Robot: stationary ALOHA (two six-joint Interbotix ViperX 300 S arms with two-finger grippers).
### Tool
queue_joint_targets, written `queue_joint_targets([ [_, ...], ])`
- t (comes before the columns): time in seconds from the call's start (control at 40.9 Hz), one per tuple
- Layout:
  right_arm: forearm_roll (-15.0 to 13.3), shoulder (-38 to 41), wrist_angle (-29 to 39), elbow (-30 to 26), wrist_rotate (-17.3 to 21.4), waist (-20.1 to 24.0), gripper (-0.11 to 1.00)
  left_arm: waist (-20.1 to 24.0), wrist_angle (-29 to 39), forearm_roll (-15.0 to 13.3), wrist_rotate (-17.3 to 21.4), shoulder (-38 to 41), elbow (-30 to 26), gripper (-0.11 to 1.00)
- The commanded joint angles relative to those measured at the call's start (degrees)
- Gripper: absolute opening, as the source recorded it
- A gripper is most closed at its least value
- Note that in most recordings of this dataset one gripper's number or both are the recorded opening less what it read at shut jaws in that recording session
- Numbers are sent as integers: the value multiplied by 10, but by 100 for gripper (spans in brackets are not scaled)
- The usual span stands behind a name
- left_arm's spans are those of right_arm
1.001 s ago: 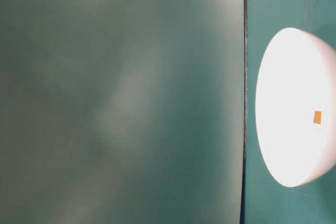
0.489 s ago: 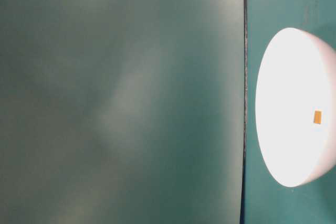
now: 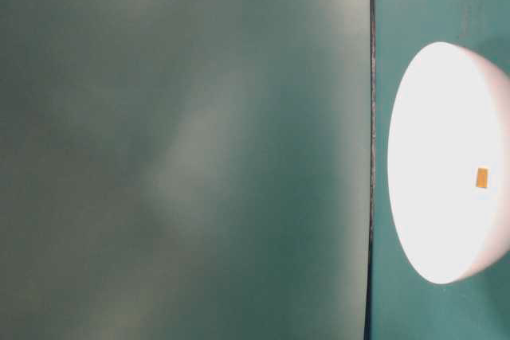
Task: Grip the spoon and scoop the red block from the bowl with right arm.
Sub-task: 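Lift the pink spoon off its rest and swing it over the bowl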
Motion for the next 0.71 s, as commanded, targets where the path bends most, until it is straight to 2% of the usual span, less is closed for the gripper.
queue_joint_targets([
  [0.0,-2,-43,-7,3,-18,1,25,-1,-3,2,1,4,-15,0],
  [0.171,0,-131,32,-3,-98,-28,25,-1,-1,2,1,5,-15,0],
  [0.269,0,-189,83,-13,-152,-62,25,-1,4,2,-2,6,-15,0],
  [0.537,0,-338,302,-73,-293,-200,25,-1,8,2,-8,4,-16,0],
  [0.684,0,-393,429,-112,-338,-279,25,-1,9,2,-8,2,-16,0],
])
